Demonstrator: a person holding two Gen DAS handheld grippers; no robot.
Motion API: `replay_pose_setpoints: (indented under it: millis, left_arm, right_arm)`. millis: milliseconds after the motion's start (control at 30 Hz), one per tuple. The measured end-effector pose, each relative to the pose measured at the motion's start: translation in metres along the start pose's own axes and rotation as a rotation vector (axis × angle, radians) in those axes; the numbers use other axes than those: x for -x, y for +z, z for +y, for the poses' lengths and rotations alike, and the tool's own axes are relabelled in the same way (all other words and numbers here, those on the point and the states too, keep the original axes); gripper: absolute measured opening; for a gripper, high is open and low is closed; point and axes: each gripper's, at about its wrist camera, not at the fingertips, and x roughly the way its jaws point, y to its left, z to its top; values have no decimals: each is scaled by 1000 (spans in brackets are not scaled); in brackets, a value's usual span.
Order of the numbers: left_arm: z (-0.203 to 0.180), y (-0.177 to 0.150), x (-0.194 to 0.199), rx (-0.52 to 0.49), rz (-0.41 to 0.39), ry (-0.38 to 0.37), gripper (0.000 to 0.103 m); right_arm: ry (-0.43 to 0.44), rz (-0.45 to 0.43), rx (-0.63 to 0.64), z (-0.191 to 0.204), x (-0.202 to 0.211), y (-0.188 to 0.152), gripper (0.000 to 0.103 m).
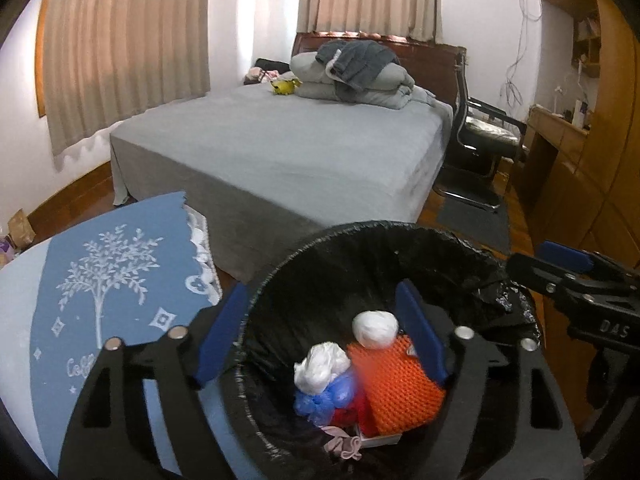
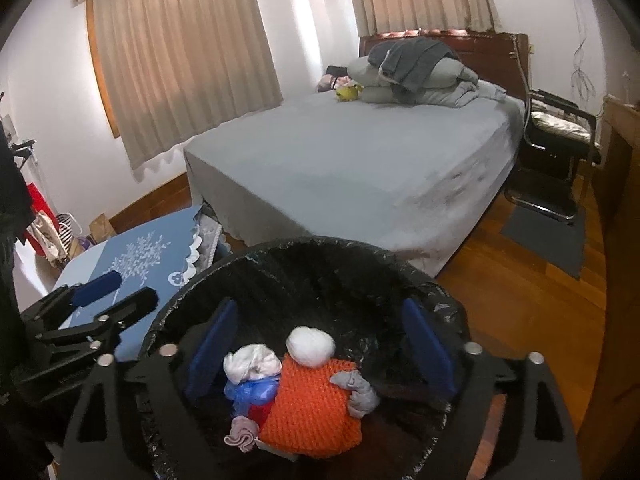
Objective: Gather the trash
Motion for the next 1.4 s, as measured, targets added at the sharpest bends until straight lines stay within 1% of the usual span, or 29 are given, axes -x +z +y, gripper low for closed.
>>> replay_pose_setpoints:
  millis: [33,133,200,333,600,767,933,1233,1400]
  left_arm:
    - [2,1,3,2,-4,6,83]
    - [7,3,17,9,-18,23,87]
    - [11,4,27,14,-25,34,91]
    - [15,5,49,22,-40,54,93]
    - [22,2,94,37,-68,105,94]
    - [24,1,119,48,-87,125,95]
    - [25,-1,142,60,-105,138,96]
    - [20,-1,185,46,-155,165,98]
    - [16,-3,200,39,-167,168,98]
  right_arm:
    - [-4,-3,1,1,3,0,93]
    - [-5,-16,-3,2,14,1,97]
    - [2,-20,-11,4,21,2,97]
    - [23,-25,-12,12,36,2,97]
    - [42,-42,4,29,68,1,97]
    - [48,-61,13,40,87,4,97]
    - [40,-86,62,54,110,6,97]
    - [79,-109,100,73,140,4,97]
    - [95,-124,108,80,151,3,97]
